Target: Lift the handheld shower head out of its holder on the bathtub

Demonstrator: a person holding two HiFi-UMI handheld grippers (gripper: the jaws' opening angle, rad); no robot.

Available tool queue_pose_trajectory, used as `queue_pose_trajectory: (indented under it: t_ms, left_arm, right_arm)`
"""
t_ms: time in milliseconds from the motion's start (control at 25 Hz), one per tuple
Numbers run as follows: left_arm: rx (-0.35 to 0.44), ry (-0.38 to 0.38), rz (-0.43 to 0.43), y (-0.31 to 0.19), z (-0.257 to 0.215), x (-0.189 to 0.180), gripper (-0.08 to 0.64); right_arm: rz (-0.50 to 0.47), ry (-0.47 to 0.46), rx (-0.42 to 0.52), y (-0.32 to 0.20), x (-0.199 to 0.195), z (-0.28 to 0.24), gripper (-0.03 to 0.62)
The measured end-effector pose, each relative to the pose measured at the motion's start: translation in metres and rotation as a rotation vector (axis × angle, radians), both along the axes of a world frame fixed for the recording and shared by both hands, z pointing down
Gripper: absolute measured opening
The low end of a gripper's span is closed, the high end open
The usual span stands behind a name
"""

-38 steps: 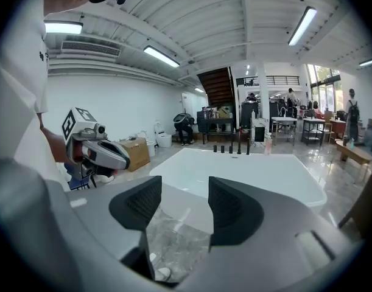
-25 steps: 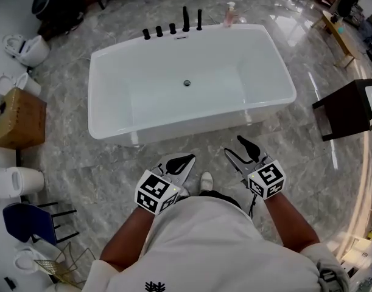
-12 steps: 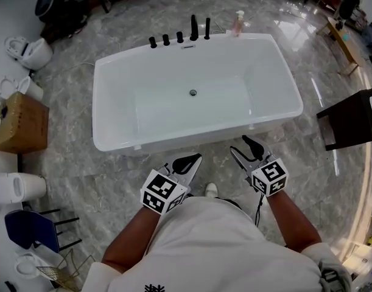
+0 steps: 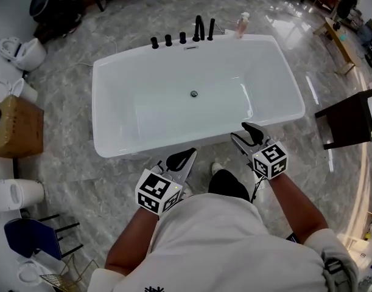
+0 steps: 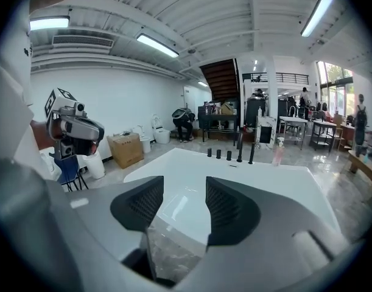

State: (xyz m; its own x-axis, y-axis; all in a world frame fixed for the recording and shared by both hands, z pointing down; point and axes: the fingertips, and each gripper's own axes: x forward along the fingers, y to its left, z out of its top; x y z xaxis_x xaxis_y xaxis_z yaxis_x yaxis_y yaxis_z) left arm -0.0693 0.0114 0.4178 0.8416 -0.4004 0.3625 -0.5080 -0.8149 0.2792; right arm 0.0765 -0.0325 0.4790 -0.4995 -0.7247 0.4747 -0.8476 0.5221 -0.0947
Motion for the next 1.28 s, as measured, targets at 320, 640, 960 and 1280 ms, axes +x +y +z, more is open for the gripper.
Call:
queue_pose_trajectory:
  t_ms: [320,640,960,1280]
  left_arm:
    - [-0.002,-0.033,-0.151,-0.075,0.011,0.005,0.005]
    - [-0.019,-0.091,-0.245,-0.154,0.018,0.066,0.005]
    - [-0.059,-0.133,-0.347,-0.205,0.031,0.108,0.005]
    - [-0.121,-0.163,-0.436,-0.229,0.047,0.113,0.005]
  right_arm:
    - [-0.113,0.047,-0.007,-0.109,0.033,0.028,0.225]
    - [-0.188,0.046,0.001,-0.244,0.091,0.053,0.219]
    - [-0.189,0.071,-0.033,-0.366,0.149,0.117,0.215]
    - [-0.168,0.077,-0.029,-0.470,0.163,0.150,0.215]
